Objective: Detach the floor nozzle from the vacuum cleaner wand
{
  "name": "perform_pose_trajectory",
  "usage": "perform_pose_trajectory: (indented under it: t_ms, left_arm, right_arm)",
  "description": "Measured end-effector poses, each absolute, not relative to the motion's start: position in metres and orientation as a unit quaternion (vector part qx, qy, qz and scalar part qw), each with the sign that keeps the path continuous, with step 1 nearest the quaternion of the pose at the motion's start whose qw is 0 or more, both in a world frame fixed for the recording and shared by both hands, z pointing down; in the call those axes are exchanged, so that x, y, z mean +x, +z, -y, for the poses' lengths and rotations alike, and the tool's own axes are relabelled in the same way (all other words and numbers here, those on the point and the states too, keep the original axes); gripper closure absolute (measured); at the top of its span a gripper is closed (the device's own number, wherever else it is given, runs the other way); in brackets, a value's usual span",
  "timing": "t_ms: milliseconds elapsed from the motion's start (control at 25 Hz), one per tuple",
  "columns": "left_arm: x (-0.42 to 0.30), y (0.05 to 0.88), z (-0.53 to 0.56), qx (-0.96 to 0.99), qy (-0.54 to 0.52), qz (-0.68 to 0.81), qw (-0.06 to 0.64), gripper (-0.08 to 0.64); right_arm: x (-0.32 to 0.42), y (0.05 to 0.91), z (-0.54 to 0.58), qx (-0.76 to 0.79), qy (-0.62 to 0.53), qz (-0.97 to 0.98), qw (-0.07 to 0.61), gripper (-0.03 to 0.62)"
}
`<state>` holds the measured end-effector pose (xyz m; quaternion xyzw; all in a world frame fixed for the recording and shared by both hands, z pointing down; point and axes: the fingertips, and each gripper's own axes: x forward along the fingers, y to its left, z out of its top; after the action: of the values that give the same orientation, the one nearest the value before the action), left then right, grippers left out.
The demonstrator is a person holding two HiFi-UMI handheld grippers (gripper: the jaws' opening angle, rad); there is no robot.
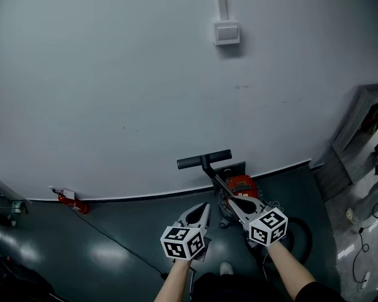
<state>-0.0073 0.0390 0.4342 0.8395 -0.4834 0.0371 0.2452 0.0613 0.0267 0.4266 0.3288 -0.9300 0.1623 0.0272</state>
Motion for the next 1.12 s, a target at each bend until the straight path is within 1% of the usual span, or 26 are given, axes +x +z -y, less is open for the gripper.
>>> perform_pose_trajectory:
  t_ms: [480,1120]
  left_arm:
    - [-0.022,0.454,-0.002,0.834,0.055,0.484,0.258,0.555]
    - [-0.048,0.492,0.072,0.837,0.065,0.459,0.292,0.555]
  right_arm:
    - [0.05,0.443,0.018,0.333,0.181,0.925,0.025,0.574]
    - [0.02,0.477,0.093,0.354,0.206,0.911,0.045,0.574]
